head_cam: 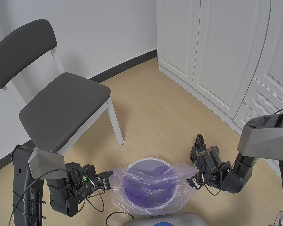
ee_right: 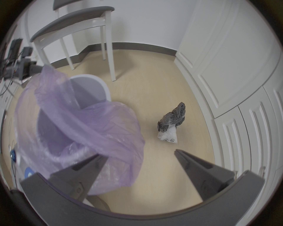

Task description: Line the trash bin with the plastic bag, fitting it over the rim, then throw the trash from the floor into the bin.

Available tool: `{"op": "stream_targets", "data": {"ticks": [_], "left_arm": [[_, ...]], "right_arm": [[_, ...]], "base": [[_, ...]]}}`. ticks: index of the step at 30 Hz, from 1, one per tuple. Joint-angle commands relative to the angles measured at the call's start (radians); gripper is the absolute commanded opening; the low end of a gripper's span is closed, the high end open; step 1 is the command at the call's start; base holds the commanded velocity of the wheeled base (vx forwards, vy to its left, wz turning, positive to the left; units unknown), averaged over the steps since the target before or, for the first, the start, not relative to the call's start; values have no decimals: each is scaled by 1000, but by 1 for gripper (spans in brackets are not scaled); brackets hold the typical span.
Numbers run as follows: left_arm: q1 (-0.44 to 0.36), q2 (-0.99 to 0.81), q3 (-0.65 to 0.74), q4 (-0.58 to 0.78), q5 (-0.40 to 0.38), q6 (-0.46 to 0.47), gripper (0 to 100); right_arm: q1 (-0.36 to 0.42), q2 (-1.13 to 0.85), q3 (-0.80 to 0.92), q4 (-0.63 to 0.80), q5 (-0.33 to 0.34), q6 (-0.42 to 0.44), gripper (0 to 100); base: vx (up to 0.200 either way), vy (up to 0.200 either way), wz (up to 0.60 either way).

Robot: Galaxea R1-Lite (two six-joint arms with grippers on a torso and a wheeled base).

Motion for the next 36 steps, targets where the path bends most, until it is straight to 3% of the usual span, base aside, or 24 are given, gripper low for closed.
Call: {"op": "stream_targets", "data": {"ticks": [1,4,7,12,18,24,32,33,36], "left_arm": [[-32,-2,1,-18,19,-16,0],[-34,1,5,-18,19,-13,0],[-35,4,5,-18,19,-13,0],[-38,25,-4,-18,19,-11,0],[-37,30,-8,-18,21,-9,0],[-34,24,-8,-18,21,-11,0],[-26,21,-7,-18,21,-11,0],[-26,19,-5,-18,21,-11,100],[-26,21,-7,-18,21,-11,100]], "right_arm": [[-17,-168,108,-64,63,-37,100],[-10,-234,79,-125,72,-54,100],[18,-246,10,-91,81,-107,100],[139,-234,-124,-13,153,-139,100],[220,-169,-207,87,227,-233,100],[268,-86,-223,100,235,-262,100],[283,-26,-294,226,236,-284,100],[283,-19,-309,246,236,-293,100],[282,4,-351,278,238,-308,100]], "base": [[0,0,0],[0,0,0],[0,0,0],[0,0,0],[0,0,0],[0,0,0],[0,0,0],[0,0,0],[0,0,0]]}}
